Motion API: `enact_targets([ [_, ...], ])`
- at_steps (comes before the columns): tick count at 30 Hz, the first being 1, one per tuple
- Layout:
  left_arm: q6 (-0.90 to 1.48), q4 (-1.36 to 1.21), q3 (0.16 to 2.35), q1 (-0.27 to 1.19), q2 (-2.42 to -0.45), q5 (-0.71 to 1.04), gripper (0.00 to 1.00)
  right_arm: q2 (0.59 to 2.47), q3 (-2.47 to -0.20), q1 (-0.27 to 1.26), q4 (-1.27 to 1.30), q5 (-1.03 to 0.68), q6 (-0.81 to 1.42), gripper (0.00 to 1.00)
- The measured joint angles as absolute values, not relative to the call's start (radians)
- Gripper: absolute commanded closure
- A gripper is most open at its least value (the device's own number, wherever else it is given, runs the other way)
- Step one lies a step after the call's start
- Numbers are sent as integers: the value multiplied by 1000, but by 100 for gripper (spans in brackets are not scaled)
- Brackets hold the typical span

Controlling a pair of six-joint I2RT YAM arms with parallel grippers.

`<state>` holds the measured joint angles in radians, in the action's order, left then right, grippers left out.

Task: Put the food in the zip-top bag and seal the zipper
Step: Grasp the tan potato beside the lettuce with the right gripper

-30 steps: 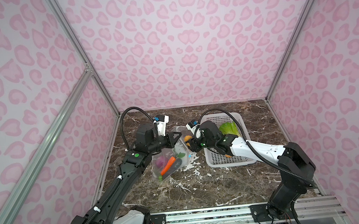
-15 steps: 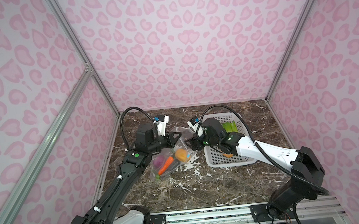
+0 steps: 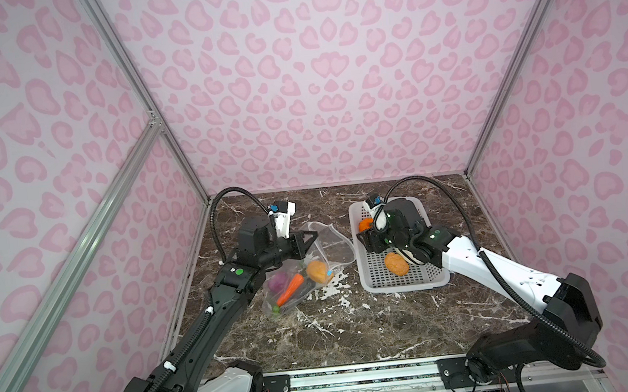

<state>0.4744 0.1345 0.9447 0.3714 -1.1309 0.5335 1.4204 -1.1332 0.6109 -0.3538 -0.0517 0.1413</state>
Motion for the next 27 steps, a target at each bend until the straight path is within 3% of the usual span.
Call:
enact_targets([
  [12, 474, 133, 943, 380, -1140, 526, 98, 1546, -1163, 548, -668, 24, 86, 24],
  [27, 474, 133, 943, 382, -1141, 516, 98, 1713, -1223, 563, -760, 101, 43, 23],
])
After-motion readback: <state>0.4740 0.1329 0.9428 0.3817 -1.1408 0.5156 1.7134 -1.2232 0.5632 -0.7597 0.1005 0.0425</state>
